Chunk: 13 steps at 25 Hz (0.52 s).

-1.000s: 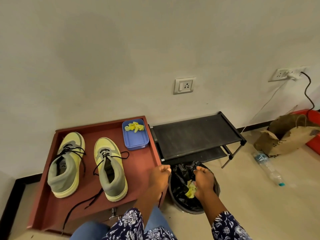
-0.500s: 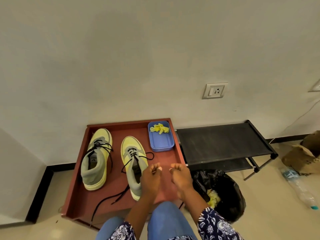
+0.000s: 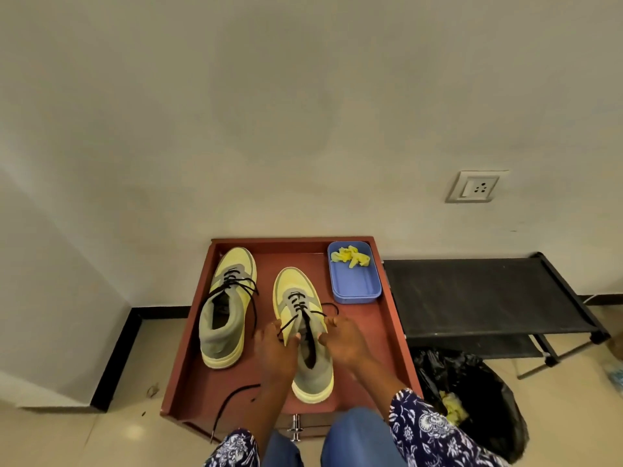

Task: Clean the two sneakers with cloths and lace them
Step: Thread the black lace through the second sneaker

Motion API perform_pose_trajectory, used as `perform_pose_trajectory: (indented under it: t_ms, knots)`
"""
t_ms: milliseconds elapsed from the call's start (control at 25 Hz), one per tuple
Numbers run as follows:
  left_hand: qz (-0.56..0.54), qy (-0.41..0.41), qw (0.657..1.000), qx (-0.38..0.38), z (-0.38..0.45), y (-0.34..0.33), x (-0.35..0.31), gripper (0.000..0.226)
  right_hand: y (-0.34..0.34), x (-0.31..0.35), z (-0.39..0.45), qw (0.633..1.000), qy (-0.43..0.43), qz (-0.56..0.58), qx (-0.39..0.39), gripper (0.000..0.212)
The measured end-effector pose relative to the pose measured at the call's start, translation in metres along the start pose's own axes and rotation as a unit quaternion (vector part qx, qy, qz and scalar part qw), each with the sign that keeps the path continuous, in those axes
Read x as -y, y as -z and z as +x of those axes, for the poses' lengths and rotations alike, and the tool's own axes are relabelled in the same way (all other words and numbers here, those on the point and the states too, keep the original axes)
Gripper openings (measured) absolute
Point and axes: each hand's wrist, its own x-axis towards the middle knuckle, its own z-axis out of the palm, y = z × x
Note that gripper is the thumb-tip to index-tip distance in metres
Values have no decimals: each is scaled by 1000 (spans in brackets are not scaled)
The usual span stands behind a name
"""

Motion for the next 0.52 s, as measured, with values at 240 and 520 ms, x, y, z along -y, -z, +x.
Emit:
perform_pose_trajectory:
  t_ms: [240, 520]
  knots:
    - [122, -74, 987, 79, 20, -4, 0, 40, -3, 4, 24, 986, 72, -147, 37, 58]
    - [159, -98, 979, 86, 30, -6, 2, 25, -2, -3, 28, 967, 74, -239, 56, 41]
